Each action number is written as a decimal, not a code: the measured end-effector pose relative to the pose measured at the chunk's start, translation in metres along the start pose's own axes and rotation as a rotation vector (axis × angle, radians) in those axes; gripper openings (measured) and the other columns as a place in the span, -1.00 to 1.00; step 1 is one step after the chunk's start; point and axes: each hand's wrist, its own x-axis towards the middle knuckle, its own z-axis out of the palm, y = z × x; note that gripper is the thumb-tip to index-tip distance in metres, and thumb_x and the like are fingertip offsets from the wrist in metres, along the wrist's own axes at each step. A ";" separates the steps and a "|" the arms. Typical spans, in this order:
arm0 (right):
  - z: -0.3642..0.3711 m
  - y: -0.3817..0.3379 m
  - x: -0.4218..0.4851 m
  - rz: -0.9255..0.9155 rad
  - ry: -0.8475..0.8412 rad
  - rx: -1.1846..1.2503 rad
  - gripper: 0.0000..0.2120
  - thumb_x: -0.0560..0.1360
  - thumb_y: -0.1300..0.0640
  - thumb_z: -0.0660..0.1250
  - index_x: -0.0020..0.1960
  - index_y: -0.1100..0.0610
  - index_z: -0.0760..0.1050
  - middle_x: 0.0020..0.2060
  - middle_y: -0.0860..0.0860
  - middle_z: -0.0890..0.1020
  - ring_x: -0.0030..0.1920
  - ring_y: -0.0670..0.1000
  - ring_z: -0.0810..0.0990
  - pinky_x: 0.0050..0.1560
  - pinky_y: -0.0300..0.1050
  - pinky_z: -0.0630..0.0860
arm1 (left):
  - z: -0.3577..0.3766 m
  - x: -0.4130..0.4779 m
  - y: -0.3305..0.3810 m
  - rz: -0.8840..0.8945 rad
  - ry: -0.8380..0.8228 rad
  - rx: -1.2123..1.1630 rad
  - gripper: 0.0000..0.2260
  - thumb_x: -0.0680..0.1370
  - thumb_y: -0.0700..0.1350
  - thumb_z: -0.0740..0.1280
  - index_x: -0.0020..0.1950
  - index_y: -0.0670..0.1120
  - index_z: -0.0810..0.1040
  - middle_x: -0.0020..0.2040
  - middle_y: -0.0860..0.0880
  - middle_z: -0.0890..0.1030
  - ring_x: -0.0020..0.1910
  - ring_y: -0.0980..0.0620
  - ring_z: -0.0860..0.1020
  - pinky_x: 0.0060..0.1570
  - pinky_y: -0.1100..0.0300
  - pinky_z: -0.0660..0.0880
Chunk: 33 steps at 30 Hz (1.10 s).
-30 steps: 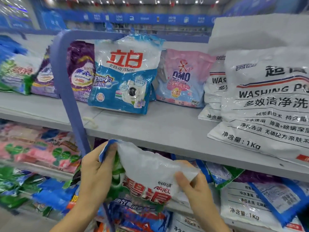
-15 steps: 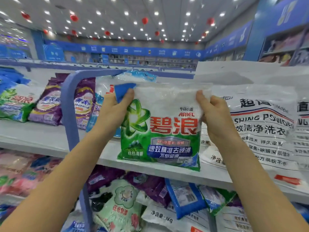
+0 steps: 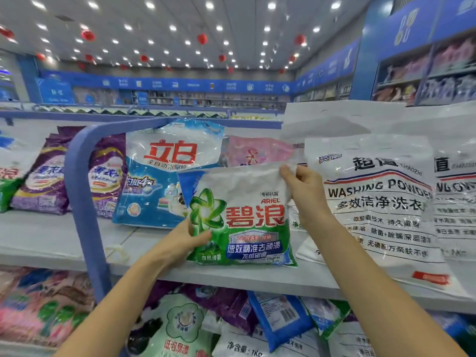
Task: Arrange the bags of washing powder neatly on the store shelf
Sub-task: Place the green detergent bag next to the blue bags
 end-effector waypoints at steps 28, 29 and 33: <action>0.145 -0.061 -0.082 -0.206 -0.201 0.095 -0.73 0.52 0.05 0.28 -0.18 0.25 0.56 -0.33 0.11 0.67 -0.30 0.13 0.66 -0.30 0.04 0.60 | -0.079 -0.145 -0.027 -0.220 0.260 -0.806 -0.54 0.41 0.19 0.15 0.05 -0.12 0.58 -0.10 -0.16 0.69 -0.18 -0.08 0.68 -0.27 0.06 0.62; 0.160 -0.062 -0.091 -0.203 -0.204 0.091 -0.68 0.52 0.05 0.28 -0.15 0.33 0.54 -0.28 0.22 0.65 -0.28 0.19 0.65 -0.29 0.10 0.59 | -0.089 -0.157 -0.032 -0.220 0.248 -0.821 -0.51 0.36 0.21 0.24 0.05 -0.13 0.59 -0.10 -0.16 0.69 -0.17 -0.10 0.68 -0.27 0.04 0.63; 0.242 -0.063 -0.132 -0.218 -0.213 0.089 -0.63 0.54 0.06 0.26 -0.20 0.39 0.49 -0.29 0.34 0.57 -0.37 0.22 0.56 -0.37 0.02 0.53 | -0.151 -0.224 -0.064 -0.210 0.233 -0.876 -0.24 -0.22 0.16 0.64 -0.08 -0.12 0.71 0.02 -0.23 0.66 -0.07 -0.19 0.65 -0.20 -0.09 0.61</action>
